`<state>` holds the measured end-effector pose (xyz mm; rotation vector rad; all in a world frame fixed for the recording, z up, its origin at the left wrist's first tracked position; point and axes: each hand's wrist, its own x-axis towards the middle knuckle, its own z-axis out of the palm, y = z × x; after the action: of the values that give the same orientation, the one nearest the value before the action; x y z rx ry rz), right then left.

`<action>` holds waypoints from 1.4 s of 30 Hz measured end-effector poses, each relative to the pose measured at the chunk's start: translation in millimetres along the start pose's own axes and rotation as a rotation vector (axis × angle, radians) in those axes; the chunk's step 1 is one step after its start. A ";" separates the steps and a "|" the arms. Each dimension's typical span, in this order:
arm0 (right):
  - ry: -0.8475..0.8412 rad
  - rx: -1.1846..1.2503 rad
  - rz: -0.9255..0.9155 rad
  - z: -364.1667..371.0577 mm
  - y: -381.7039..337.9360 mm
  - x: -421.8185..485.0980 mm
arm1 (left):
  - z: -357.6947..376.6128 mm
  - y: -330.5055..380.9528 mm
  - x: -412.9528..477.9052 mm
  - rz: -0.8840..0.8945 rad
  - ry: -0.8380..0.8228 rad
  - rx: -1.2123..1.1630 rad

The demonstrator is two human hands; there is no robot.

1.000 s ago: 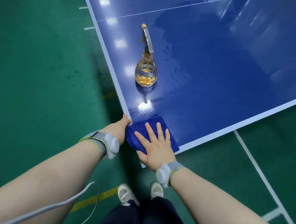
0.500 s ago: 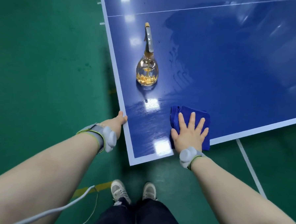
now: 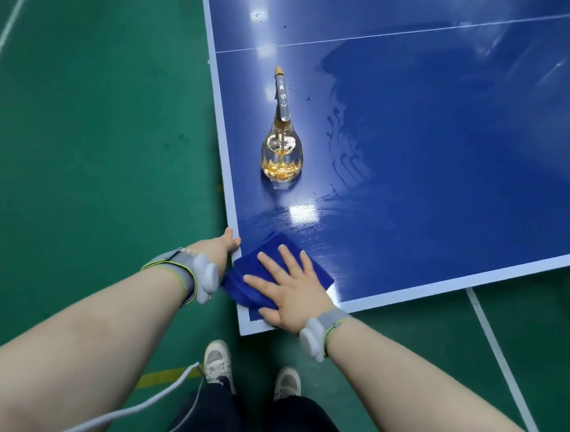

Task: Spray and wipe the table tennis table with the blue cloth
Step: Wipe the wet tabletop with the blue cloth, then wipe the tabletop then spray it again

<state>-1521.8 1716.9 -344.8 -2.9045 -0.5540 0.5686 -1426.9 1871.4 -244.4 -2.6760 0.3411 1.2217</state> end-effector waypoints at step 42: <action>0.136 0.277 0.651 -51.7 -12.1 102.2 | -156.1 -1.0 102.5 0.650 0.431 -0.894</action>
<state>-1417.7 1763.9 -329.4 -2.7765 0.4750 0.4554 -1249.2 1818.8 -221.3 -3.8136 0.9903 1.0714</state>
